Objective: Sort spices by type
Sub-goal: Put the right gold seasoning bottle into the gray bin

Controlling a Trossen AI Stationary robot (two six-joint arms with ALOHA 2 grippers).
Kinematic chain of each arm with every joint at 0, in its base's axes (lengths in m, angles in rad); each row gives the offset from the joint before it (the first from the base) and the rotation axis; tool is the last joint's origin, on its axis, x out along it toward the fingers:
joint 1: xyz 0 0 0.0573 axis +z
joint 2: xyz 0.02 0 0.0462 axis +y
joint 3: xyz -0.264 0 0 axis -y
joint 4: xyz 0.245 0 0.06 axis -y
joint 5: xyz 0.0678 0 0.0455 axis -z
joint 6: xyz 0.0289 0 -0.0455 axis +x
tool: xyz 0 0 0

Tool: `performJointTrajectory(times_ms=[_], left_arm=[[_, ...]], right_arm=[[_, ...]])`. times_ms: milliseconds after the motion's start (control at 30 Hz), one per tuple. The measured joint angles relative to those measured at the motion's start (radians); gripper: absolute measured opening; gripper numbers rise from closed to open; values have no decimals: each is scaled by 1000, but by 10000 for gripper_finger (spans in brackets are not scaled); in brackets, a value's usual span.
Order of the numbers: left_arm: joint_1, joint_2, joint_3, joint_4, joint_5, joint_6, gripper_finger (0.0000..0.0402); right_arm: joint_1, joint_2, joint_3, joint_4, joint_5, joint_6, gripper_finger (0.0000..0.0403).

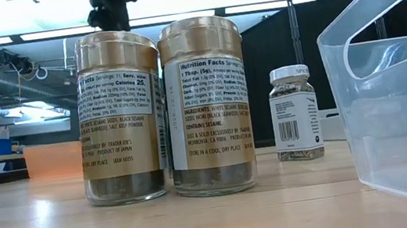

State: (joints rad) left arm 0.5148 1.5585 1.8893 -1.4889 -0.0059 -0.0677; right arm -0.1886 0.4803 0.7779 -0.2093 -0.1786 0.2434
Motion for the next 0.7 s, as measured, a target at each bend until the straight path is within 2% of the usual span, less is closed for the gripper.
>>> performJointTrajectory(times_ms=[133, 267, 500, 700], left_arm=[[-114, 0, 0, -13, -9, -1, 310], [-217, 0, 0, -37, -60, -15, 310], [-360, 0, 0, -73, -141, -96, 310], [-446, 0, 0, -83, -193, -145, 310]], right_arm=[[46, 160, 136, -148, -2, -71, 224], [103, 309, 213, -219, -2, -143, 224], [213, 546, 261, -205, 2, -209, 224], [317, 722, 265, -108, 38, -239, 224]])
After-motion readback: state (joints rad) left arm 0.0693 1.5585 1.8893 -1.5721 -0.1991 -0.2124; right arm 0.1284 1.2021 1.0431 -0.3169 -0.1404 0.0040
